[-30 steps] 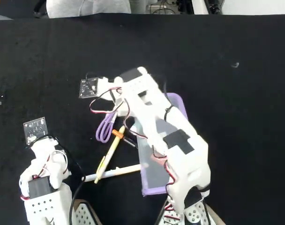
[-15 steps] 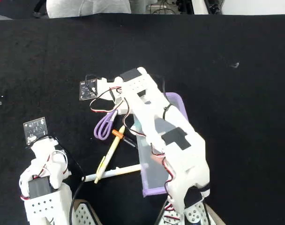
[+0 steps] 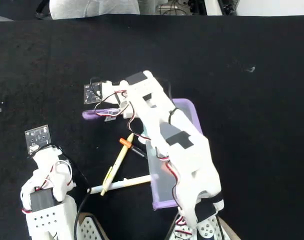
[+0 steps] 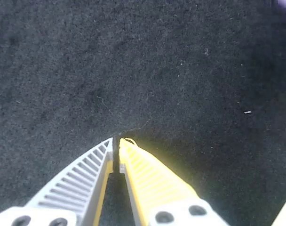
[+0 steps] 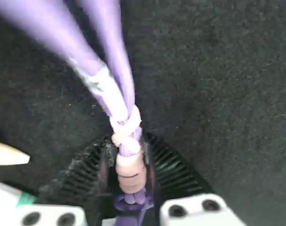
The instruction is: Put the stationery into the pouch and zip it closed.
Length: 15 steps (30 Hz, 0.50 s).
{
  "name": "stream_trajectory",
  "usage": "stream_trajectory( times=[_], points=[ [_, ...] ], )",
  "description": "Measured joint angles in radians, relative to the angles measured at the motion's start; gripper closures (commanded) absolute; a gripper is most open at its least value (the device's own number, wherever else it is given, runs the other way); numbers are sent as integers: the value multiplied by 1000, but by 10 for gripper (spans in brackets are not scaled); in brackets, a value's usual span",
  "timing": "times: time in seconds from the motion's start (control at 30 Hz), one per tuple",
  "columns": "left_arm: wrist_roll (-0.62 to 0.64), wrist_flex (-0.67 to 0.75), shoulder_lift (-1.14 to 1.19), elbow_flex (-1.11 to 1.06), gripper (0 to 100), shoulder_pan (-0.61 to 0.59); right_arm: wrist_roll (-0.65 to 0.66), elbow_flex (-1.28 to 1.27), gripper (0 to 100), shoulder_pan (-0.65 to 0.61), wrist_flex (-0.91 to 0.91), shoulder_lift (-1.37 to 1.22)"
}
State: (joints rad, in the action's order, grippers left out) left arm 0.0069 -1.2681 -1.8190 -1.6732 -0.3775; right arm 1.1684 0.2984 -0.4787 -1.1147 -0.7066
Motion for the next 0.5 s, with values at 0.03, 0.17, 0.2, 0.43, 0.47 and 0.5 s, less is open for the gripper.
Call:
stream_trajectory(
  times=[0.03,0.17,0.2,0.43,0.47,0.5],
  points=[
    [0,0,0,0,970,0,0,2,988,0,0,-2],
    [0,0,0,0,970,0,-80,5,988,0,0,20],
    [0,0,0,0,970,0,-109,5,988,0,0,34],
    [0,0,0,0,970,0,-310,5,988,0,-44,275],
    [0,0,0,0,970,0,-324,5,988,0,-63,318],
    [0,0,0,0,970,0,-336,5,988,0,-80,364]
  ],
)
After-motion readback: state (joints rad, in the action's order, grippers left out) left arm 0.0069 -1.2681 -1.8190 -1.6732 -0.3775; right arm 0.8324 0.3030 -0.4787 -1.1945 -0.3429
